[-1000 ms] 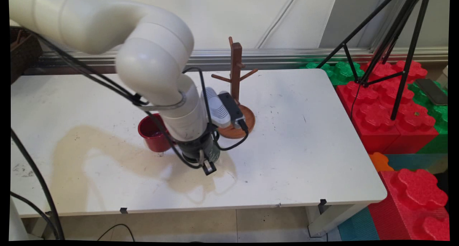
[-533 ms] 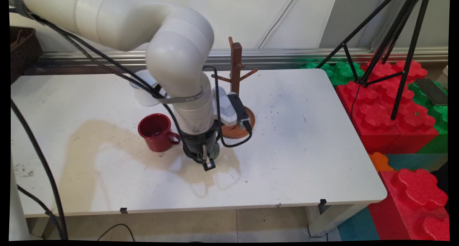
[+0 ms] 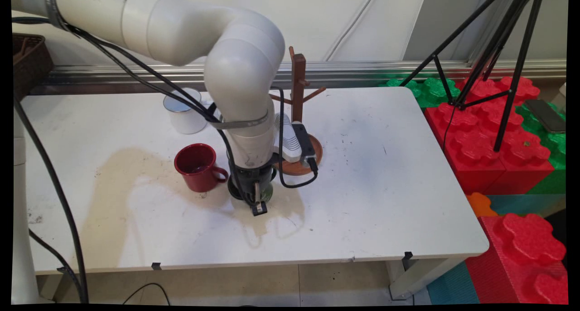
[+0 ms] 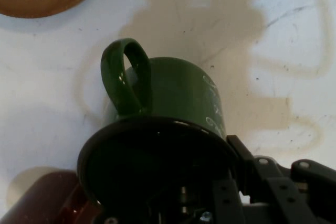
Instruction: Place the picked object on the table
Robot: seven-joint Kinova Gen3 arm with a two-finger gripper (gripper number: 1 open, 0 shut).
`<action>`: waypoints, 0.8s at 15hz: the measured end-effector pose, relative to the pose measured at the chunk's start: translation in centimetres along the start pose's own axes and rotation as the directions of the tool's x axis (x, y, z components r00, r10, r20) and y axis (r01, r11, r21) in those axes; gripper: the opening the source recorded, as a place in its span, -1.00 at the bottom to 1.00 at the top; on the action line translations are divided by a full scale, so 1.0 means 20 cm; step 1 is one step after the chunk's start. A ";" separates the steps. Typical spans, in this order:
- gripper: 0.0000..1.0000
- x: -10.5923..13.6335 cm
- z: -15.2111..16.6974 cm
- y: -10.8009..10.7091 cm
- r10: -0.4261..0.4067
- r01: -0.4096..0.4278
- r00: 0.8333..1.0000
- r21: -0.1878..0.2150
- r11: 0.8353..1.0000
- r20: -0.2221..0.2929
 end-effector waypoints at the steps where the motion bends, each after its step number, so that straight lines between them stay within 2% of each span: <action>1: -1.00 0.01 0.01 0.00 0.009 -0.009 1.000 -0.001 1.000 0.009; 12: -1.00 0.07 0.10 -0.02 0.069 -0.067 0.995 -0.025 0.997 0.071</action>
